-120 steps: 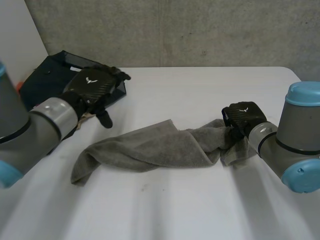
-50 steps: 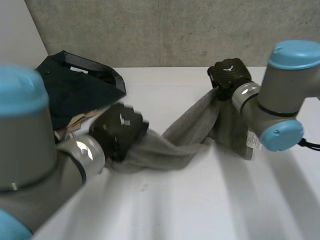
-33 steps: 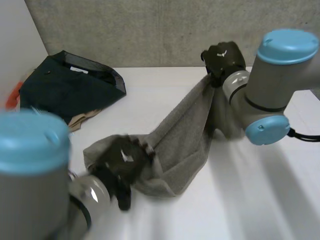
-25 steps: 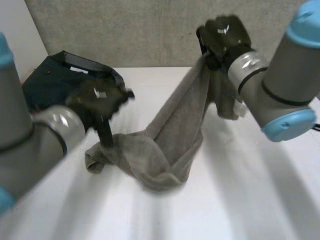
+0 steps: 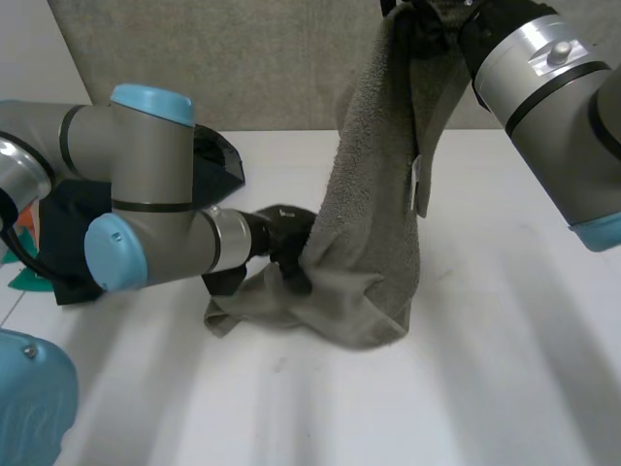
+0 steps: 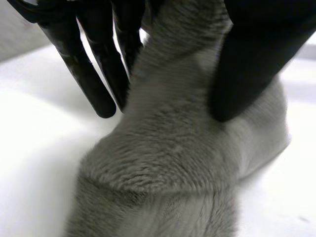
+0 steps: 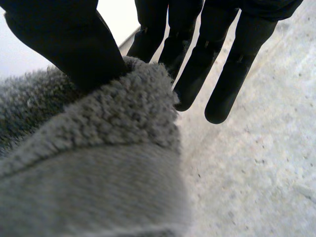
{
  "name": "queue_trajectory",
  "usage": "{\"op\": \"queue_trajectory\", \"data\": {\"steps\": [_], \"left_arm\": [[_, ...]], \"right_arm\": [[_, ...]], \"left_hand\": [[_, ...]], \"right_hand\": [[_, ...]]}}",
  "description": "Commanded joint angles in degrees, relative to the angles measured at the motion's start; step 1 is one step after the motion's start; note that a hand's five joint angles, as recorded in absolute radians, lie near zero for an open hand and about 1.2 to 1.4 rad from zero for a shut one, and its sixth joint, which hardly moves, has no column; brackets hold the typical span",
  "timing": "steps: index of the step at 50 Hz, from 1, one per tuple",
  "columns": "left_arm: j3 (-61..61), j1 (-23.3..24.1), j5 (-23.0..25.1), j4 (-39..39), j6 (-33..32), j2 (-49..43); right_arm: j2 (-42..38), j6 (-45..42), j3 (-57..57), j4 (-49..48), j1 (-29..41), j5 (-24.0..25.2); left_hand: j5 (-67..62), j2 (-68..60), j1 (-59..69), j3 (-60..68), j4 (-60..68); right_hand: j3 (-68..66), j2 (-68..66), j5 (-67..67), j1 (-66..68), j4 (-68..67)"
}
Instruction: Fold the laundry.
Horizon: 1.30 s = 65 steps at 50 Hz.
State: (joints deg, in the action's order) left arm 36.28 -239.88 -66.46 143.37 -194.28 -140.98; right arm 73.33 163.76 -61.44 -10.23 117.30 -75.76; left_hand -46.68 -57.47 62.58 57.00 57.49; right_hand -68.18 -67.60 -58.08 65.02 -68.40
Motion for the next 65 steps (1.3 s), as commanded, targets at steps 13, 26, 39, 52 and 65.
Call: {"op": "queue_trajectory", "data": {"steps": [13,26,39,52,65], "left_arm": [[2.1,-1.1,-23.5,29.8,-2.0,15.5],[35.4,2.0,-32.2,40.7,-8.9,14.3],[43.2,2.8,-26.8,27.4,-7.6,23.1],[38.1,-12.5,-21.0,21.9,-6.7,31.0],[29.0,-19.0,-13.3,19.8,-14.0,17.8]], "right_arm": [[-10.0,-1.3,3.4,-8.3,-3.9,-6.8],[-12.6,-7.4,-22.3,-7.3,-5.9,0.2],[-10.8,-22.3,-25.9,8.0,-8.6,0.3],[-7.3,-15.2,-10.2,25.8,-11.6,3.7],[-23.0,-14.3,8.3,30.8,-10.8,5.4]], "left_hand": [[-23.3,-22.5,17.4,23.0,22.5],[1.2,2.0,-7.1,-1.5,-2.0],[39.1,39.8,-45.0,-39.4,-39.9],[42.9,43.7,-48.9,-43.3,-43.8],[27.3,28.1,-33.2,-27.6,-28.1]], "right_hand": [[-11.8,-12.4,-11.9,15.0,-11.6],[-11.8,-12.4,-11.9,15.0,-11.6],[44.5,44.0,44.4,-41.4,44.8],[51.3,50.7,51.2,-48.1,51.5],[32.8,32.2,32.7,-29.6,33.0]]}}
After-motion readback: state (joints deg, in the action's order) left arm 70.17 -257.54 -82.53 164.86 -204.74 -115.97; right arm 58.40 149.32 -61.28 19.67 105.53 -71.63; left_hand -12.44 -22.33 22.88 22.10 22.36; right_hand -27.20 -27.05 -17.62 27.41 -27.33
